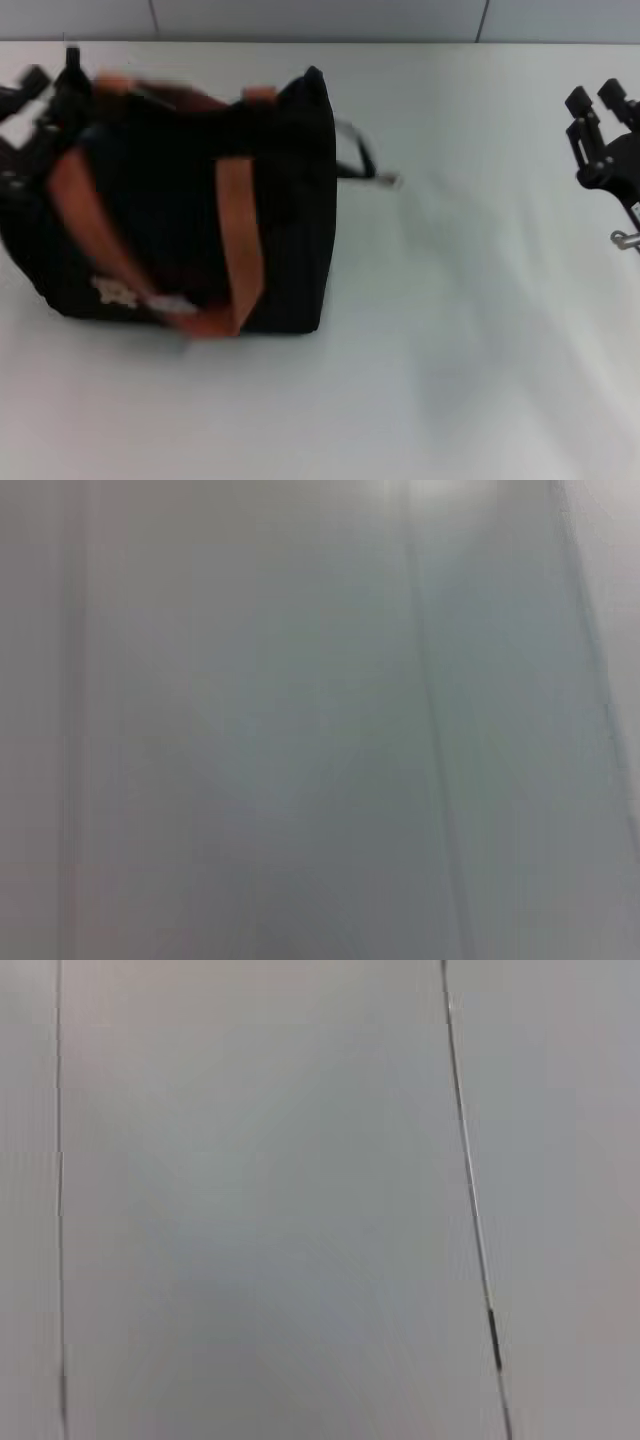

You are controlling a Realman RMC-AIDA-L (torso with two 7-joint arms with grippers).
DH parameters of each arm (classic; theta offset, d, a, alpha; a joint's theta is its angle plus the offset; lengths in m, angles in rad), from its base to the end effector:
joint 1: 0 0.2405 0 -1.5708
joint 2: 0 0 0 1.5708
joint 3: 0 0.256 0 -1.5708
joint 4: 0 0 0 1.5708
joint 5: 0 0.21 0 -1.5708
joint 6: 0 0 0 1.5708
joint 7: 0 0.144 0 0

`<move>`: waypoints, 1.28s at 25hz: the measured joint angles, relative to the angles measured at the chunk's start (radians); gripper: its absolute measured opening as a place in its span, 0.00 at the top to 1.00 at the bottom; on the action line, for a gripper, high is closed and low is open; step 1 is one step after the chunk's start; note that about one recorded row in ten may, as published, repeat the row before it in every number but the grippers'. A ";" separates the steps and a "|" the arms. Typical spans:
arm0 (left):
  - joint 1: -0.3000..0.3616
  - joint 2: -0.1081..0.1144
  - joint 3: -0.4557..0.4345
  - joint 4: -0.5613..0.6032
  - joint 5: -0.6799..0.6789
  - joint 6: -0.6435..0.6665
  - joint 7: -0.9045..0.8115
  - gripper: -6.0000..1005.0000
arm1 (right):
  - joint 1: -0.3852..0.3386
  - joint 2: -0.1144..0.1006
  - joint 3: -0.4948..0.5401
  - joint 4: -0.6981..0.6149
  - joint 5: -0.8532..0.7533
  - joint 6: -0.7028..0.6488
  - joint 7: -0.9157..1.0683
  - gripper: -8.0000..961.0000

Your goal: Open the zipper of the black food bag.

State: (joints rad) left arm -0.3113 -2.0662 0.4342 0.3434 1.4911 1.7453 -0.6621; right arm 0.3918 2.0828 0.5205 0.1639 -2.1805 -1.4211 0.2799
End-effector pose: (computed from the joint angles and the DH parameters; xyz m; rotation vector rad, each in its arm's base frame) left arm -0.3115 0.2672 0.0437 -1.9739 -0.2084 -1.0849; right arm 0.2983 0.2964 -0.0291 -1.7247 0.4674 0.9735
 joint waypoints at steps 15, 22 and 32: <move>0.099 0.137 0.234 0.183 0.126 0.256 -0.315 0.33 | 0.176 -0.077 -0.485 -0.380 -0.329 -0.557 0.469 0.22; 0.056 0.122 0.296 0.188 0.218 0.249 -0.322 0.18 | 0.215 -0.038 -0.631 -0.431 -0.331 -0.590 0.479 0.13; 0.041 0.108 0.297 0.184 0.220 0.249 -0.323 0.18 | 0.234 -0.030 -0.634 -0.446 -0.330 -0.596 0.500 0.13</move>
State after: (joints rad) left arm -0.2698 -1.9586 0.7315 0.5274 1.7114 1.9942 -0.9855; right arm 0.6261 2.0525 -0.1137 -0.2821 -2.5102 -2.0167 0.7796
